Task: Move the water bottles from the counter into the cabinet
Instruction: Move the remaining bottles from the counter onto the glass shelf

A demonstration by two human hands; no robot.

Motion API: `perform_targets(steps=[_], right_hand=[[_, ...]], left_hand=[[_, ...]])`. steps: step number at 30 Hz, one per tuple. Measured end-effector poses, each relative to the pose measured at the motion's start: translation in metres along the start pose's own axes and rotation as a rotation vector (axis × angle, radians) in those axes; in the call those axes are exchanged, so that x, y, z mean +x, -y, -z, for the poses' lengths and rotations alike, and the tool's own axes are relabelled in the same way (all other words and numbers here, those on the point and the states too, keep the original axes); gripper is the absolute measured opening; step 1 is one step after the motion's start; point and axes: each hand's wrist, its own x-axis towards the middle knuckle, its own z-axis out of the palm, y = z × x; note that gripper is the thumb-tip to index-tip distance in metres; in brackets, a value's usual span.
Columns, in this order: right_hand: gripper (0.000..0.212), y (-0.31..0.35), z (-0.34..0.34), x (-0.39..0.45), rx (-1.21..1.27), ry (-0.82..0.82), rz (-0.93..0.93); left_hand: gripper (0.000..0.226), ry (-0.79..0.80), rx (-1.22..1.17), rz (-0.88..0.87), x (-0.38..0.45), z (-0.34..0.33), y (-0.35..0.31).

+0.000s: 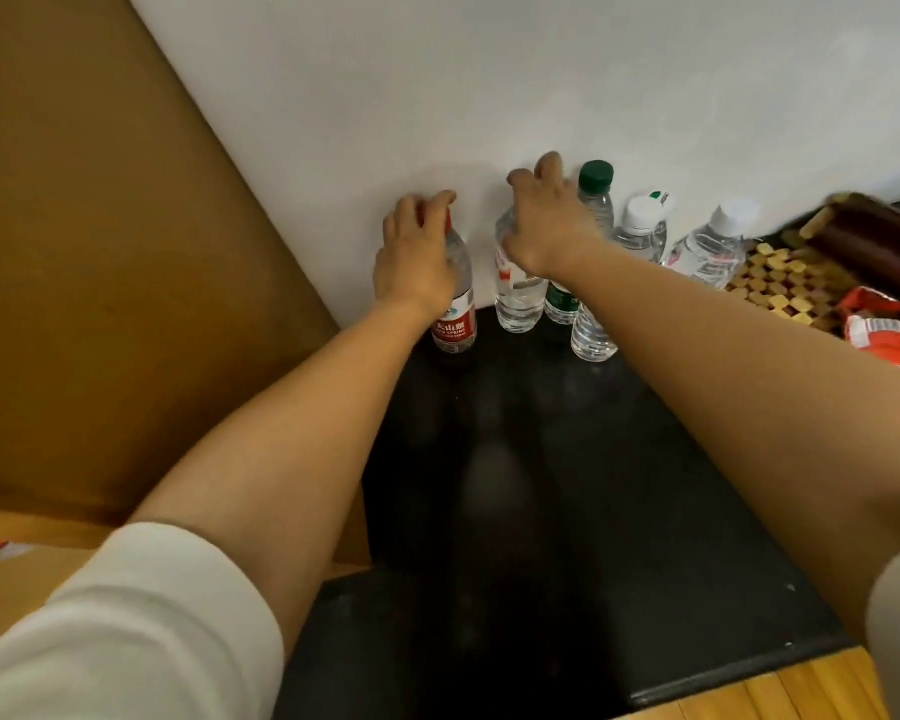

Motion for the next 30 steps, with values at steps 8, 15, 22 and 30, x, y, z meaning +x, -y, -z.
perform_targets(steps=[8,15,22,30], right_hand=[[0.037,-0.005,-0.007,-0.007,0.006,0.005,0.055],[0.025,-0.017,-0.011,-0.032,0.063,0.022,0.169],[0.027,-0.017,-0.008,-0.08,0.002,0.104,0.323],[0.023,0.0,0.002,-0.116,0.07,0.209,0.413]], left_hand=[[0.044,-0.084,-0.247,0.005,-0.005,-0.009,0.005],[0.037,0.016,-0.435,0.094,-0.033,-0.018,0.0],[0.029,-0.053,-0.333,0.127,-0.063,-0.009,0.006],[0.029,-0.073,-0.315,0.263,-0.104,0.015,0.015]])
